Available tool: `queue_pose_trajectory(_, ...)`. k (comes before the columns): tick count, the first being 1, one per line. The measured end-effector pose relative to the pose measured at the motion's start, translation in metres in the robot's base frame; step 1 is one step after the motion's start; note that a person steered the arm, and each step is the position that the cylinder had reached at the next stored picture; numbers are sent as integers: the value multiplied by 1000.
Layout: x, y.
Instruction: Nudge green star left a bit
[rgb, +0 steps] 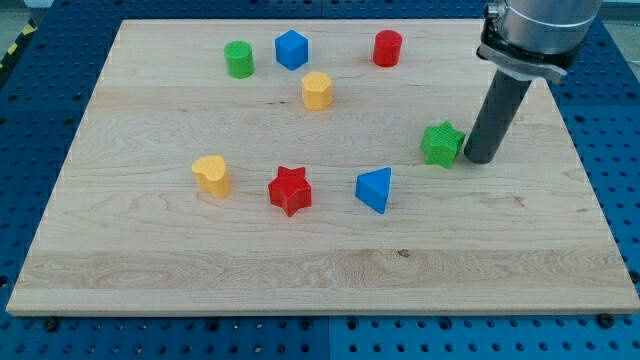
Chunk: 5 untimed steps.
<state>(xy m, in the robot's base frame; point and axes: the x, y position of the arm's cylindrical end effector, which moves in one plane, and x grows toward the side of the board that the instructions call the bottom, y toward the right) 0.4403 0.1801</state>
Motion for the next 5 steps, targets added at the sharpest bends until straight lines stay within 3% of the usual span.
queue_pose_trajectory(1,-33,1)
queue_pose_trajectory(5,-22,-27)
